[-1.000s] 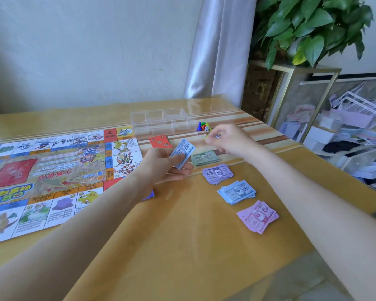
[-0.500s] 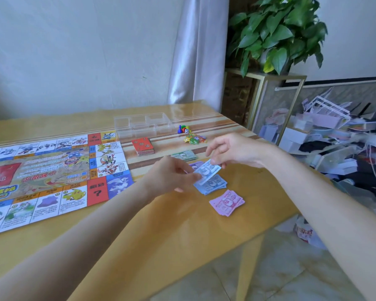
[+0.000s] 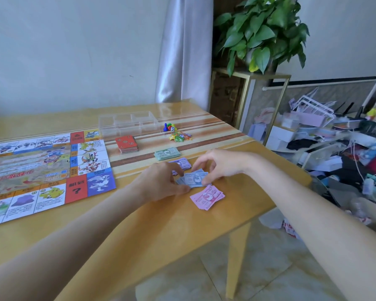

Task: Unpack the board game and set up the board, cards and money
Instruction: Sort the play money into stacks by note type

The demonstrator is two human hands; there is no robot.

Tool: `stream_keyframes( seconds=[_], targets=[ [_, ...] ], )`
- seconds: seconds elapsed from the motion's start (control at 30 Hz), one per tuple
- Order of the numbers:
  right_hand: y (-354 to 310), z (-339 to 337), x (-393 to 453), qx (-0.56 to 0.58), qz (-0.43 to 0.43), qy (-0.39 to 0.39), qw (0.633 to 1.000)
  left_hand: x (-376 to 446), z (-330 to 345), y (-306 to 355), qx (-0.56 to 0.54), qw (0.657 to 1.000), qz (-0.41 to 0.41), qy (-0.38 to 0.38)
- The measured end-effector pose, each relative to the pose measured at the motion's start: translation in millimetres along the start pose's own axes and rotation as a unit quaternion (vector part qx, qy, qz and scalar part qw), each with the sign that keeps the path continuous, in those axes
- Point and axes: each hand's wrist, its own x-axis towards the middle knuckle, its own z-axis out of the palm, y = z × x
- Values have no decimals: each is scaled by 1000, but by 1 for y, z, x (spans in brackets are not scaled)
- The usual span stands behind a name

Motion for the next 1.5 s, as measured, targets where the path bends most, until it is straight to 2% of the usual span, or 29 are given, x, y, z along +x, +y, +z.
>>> stream_keyframes(
  seconds=[0.2,0.4,0.7,0.8,0.9,1.03,1.17,1.3,1.5],
  targets=[
    [-4,1,-2,-36,-6,53,998,-1,-1,-2,-6,1000,11,5],
    [-10,-2,4,-18,-7,38,999,-2,0,-3,-16,1000,11,5],
    [-30,0,10,-194,9,43,980,-6,-6,-1,-4,1000,26,-8],
    [-44,-7,5,-216,3,107,971,-12,-22,-3,-54,998,36,15],
    [-65,-15,3,-183,-29,159,970,-20,-42,-10,-112,992,29,41],
    [-95,-10,13,-111,-46,129,984,-28,-63,-29,-136,989,3,66],
    [-110,-9,35,-48,-33,116,992,-29,-85,-54,-217,969,-63,100],
    [-113,-15,63,-1,-16,113,993,-16,-97,-78,-243,954,-119,127],
    [-123,-13,131,74,57,155,983,17,-101,-106,-316,918,-208,118]
  ],
)
